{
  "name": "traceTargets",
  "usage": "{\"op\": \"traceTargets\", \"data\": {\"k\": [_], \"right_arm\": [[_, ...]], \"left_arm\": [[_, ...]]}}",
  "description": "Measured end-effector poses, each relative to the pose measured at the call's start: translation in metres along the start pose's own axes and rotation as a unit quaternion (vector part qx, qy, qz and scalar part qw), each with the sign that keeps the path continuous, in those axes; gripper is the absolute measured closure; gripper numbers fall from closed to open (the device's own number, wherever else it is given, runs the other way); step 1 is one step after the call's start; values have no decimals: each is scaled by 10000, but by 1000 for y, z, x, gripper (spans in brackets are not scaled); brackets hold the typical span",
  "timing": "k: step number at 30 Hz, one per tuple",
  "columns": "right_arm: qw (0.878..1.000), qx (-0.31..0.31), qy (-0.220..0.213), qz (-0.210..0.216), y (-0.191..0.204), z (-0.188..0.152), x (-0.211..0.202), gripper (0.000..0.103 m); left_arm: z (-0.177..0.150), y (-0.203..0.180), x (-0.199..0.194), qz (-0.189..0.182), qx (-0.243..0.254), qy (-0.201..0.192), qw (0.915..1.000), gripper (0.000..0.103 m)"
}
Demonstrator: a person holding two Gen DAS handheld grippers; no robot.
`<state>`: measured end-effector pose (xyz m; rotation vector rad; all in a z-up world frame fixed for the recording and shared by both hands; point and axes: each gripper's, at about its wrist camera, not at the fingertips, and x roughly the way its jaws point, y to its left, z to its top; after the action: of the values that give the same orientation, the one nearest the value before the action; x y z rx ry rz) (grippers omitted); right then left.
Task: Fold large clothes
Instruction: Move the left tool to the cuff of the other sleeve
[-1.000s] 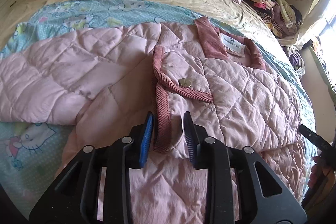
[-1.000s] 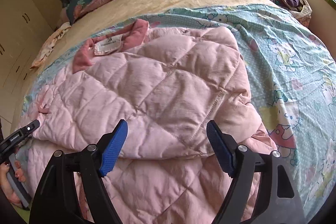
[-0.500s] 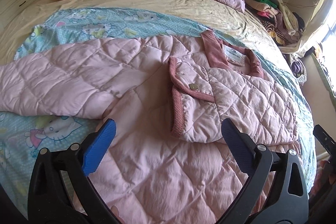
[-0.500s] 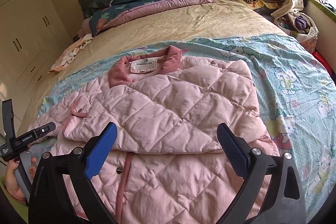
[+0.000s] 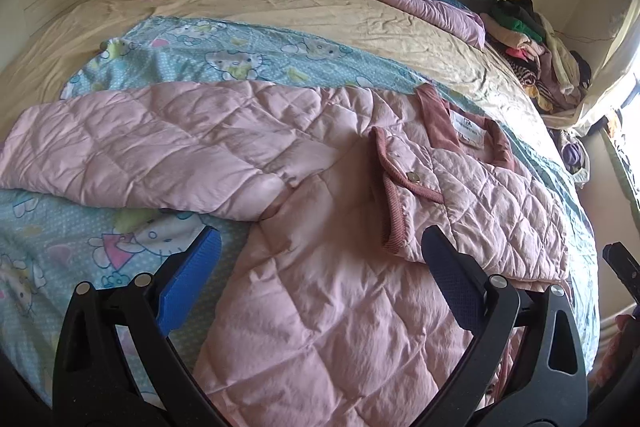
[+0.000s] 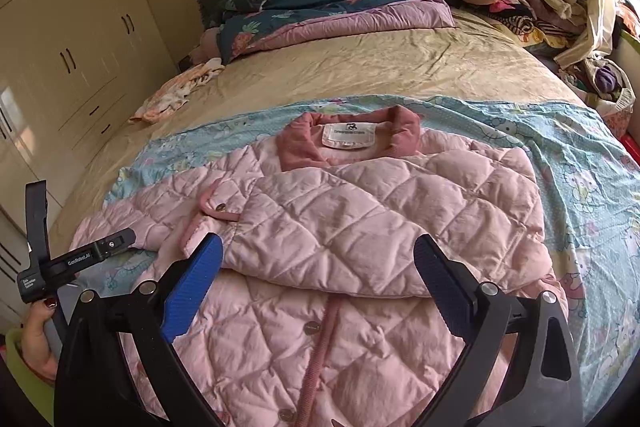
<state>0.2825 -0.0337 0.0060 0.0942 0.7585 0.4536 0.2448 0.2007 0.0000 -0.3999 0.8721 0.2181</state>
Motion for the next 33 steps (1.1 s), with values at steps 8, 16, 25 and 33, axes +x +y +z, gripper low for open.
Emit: {"op": "traceTargets", "data": {"k": [8, 16, 25, 33], "right_arm": [[9991, -335, 15, 251, 48, 5, 5, 7], [9962, -722, 120, 478, 100, 6, 20, 7], [9911, -1073, 284, 734, 153, 3, 41, 7], [9865, -1280, 494, 892, 189, -5, 65, 7]], "left_arm": [[1, 33, -15, 37, -361, -174, 9992, 9], [-2, 72, -21, 144, -681, -221, 9973, 9], [-6, 115, -21, 275, -990, -222, 9945, 9], [-10, 149, -13, 370, -1294, -195, 9907, 9]]}}
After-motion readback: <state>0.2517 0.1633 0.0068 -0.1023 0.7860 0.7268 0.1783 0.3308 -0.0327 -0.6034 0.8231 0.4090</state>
